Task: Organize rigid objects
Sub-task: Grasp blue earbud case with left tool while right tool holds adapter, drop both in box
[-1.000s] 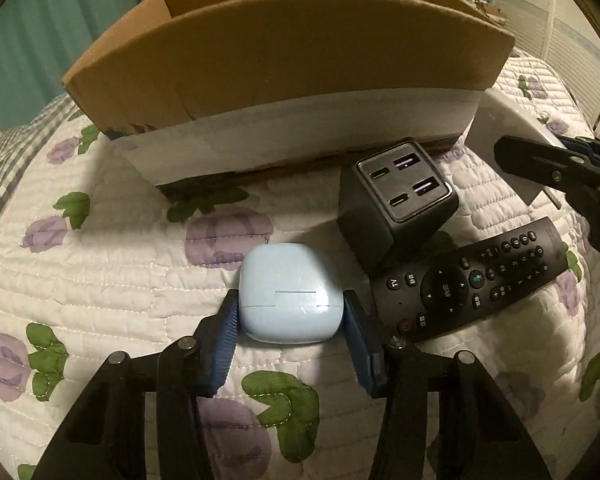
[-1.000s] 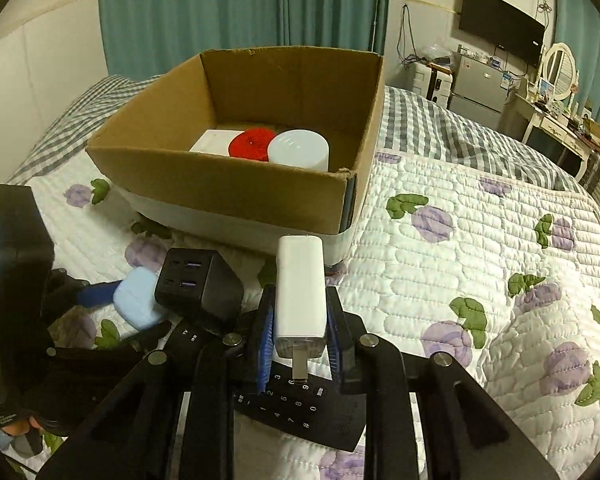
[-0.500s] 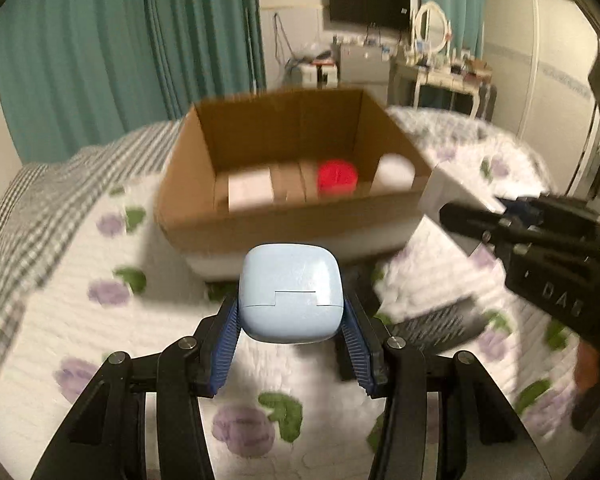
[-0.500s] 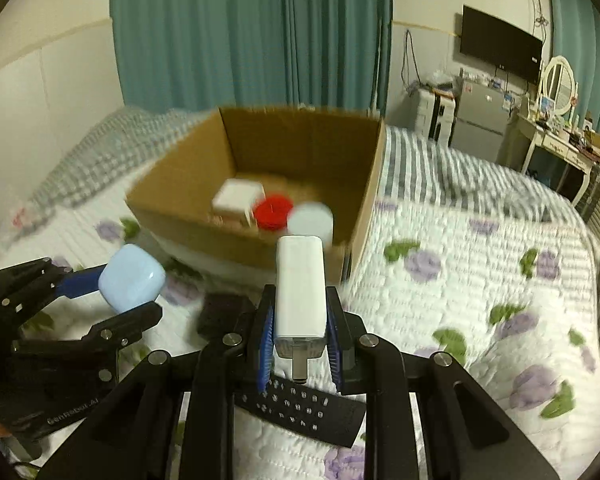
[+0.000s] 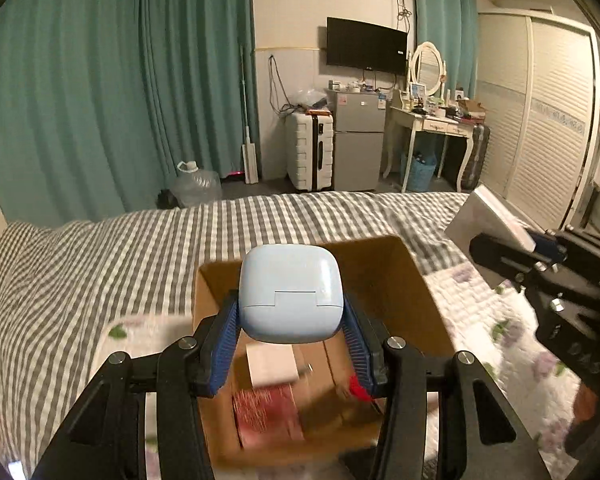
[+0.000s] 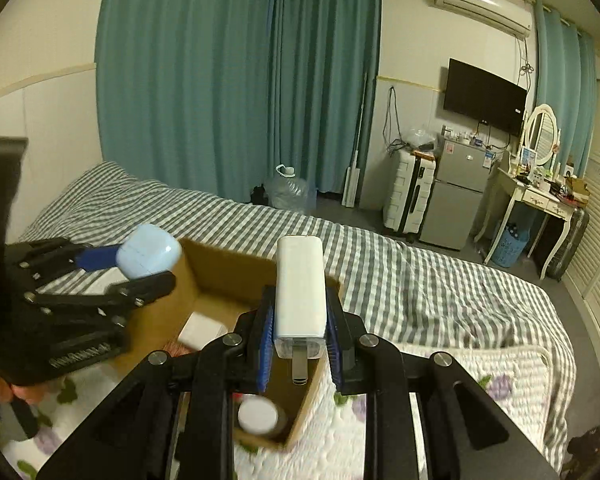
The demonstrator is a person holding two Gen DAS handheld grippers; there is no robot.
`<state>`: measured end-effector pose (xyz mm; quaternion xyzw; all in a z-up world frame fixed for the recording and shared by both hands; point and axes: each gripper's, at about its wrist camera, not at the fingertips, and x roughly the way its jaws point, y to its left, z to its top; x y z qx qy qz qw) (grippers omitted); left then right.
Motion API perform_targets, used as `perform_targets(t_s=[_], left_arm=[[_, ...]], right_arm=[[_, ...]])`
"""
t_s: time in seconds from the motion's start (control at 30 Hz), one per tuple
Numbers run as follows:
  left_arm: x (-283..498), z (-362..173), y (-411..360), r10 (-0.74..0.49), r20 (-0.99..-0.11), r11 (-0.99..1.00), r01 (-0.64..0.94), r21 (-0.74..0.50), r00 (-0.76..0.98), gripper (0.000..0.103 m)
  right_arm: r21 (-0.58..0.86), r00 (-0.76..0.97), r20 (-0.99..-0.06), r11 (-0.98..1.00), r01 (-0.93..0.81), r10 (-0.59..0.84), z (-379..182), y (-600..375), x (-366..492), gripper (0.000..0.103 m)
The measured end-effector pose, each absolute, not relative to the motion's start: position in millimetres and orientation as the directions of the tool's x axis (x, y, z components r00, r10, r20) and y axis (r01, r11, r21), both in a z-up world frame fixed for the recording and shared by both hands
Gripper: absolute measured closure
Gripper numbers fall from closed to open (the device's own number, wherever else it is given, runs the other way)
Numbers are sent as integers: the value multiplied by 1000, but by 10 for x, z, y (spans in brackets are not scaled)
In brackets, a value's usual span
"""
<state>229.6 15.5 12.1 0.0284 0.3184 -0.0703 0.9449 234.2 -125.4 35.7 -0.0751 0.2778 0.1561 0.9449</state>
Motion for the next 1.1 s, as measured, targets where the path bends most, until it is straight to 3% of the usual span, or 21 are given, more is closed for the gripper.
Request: perform_targets(t_s=[0.27,0.63,0.93,0.97,1.0,1.07,1.1], left_arm=[[2622,-511,248,-82,-688,990,138,27,721,53],[2621,-547,316,-49,-701,995,97,30,712,45],[2564,-476,455,-44,-686,998,69,9,726,44],[2561,-462,469,-42,-687,998,65,7,726,44],[2547,-451,481,-39,-685,998,61,7,727,44],[2503,-415,496,-41,-680,998,58,3,732,44],[2465,-387,505,-42,-676,998,56,-1,736,44]], right_arm=[[-30,745,-619,940,-341,250,-102,-1147,2709,81],[-17,728,-635,938,-347,257,-219,-1226,2762,81],[10,712,-647,936,-351,274,-378,-1167,2976,81],[11,713,-646,937,-349,273,-388,-1176,2980,73],[12,719,-641,939,-343,270,-380,-1189,2966,52],[42,739,-603,937,-346,300,-283,-1248,2877,40],[44,748,-590,937,-346,303,-221,-1276,2830,40]])
